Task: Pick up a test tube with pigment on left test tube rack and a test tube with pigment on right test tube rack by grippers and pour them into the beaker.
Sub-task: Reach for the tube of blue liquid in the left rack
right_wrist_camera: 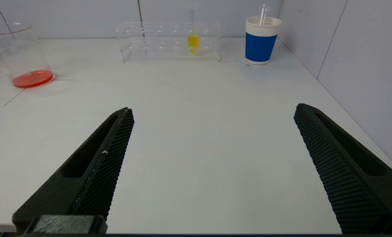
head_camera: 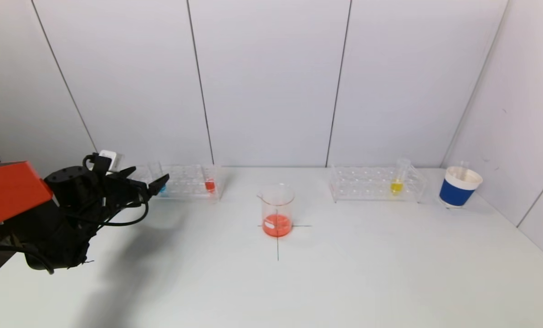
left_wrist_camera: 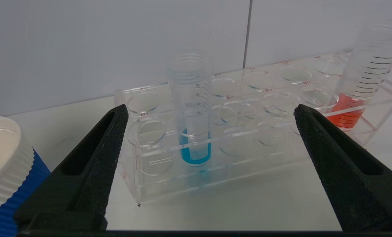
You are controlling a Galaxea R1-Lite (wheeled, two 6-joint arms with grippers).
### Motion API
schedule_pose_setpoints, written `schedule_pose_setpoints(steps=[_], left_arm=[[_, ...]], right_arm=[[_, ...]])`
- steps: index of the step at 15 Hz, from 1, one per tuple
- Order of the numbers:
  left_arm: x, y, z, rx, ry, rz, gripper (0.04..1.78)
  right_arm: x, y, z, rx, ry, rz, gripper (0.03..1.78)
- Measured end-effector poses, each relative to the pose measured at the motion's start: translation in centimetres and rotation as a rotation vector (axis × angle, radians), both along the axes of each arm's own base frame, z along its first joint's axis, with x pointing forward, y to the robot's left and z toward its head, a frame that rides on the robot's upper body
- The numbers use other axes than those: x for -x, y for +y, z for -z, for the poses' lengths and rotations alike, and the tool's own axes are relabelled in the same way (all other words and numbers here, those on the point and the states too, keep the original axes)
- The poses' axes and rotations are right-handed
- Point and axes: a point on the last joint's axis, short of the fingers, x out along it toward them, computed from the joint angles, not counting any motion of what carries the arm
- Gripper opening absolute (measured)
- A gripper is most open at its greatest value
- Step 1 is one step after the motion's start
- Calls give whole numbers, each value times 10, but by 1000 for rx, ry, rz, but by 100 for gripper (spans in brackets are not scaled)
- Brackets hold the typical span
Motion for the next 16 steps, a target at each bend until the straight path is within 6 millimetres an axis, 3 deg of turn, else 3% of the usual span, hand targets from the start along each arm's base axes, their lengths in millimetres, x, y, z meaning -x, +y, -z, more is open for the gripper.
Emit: schedule_pose_setpoints(steps=[16], left_arm=[[-23, 3, 2, -3, -14, -21, 176]], right_arm=[[0, 0, 0, 0, 0, 0, 177]])
